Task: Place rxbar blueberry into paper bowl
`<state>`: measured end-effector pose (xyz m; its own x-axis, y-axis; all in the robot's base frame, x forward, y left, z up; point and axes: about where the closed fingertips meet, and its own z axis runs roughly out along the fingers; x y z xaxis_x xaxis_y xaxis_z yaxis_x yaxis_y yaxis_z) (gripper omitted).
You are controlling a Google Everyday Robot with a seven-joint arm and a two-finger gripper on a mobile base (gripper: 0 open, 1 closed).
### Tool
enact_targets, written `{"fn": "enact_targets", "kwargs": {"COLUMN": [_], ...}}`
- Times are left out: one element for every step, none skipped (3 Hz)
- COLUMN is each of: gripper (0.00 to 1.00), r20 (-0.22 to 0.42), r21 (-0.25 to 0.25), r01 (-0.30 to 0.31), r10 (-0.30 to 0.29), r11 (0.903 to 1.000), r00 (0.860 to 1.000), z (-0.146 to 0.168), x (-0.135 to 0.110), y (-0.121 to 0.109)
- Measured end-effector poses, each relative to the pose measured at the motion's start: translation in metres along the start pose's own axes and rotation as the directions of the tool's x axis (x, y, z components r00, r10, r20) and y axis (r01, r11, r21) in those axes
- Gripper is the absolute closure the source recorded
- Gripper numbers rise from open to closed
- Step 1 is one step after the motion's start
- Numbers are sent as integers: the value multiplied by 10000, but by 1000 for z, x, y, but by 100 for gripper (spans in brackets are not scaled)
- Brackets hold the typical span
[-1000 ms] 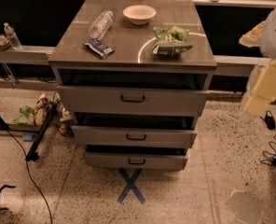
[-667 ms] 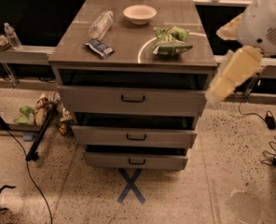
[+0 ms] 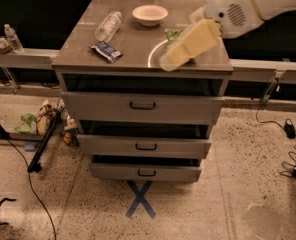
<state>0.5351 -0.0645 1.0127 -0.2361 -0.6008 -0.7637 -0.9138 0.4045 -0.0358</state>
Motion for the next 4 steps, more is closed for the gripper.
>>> {"fn": "enact_targets", "kwargs": {"gripper": [0,0,0,0], "r20": [219,676,960,1388], "r21": [-14,104,473,1373], "r01": [-113,-513,-621,-416], "r10": [113,505,574,223], "r11": [9999,9986,9969,9897], "r00": [9997,9964,9937,9901], "z": [3,15,51,90], "x": [-7,-8,-7,-18], "y": [0,0,-8,-39]}}
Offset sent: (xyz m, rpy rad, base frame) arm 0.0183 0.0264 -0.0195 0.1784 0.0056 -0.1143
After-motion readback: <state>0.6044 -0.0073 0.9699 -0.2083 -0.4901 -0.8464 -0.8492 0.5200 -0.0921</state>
